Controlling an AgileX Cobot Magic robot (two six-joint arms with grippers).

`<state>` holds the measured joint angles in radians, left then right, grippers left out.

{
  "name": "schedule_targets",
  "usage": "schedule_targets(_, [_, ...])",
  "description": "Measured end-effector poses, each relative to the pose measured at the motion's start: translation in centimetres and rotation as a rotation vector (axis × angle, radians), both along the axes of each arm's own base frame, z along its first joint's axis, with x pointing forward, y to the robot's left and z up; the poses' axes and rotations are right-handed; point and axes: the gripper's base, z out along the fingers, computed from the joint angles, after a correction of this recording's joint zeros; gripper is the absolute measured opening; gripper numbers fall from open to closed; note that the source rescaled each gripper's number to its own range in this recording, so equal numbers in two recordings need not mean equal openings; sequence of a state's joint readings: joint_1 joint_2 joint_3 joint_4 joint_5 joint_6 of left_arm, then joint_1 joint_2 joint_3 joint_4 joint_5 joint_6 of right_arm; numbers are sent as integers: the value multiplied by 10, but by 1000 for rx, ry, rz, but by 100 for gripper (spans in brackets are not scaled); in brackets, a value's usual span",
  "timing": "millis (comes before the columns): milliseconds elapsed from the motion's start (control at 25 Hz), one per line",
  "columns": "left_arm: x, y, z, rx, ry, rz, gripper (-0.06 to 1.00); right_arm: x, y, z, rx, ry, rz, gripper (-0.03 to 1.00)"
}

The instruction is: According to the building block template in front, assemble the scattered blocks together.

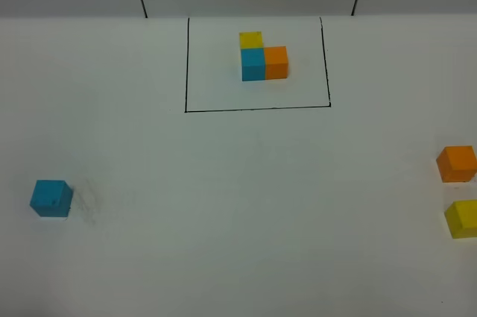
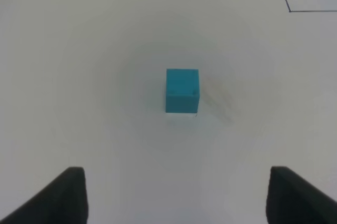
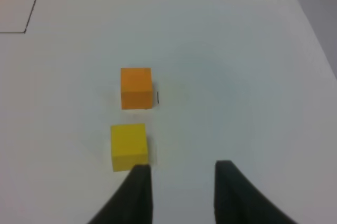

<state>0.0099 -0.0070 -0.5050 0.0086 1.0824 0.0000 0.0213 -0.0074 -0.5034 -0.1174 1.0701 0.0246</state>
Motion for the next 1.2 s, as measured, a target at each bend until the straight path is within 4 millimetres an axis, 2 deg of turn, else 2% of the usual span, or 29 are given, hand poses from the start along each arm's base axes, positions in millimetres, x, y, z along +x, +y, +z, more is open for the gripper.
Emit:
schedule_targets(960, [0, 0, 0, 0, 2, 0, 57, 0, 0, 0, 0, 0, 0, 0])
schedule_targets(1080, [6, 0, 5, -11, 34, 8, 58, 0, 0, 0, 0, 0, 0, 0])
schedule_targets(1200, [20, 0, 19, -42, 105, 31, 62, 0, 0, 0, 0, 0, 0, 0])
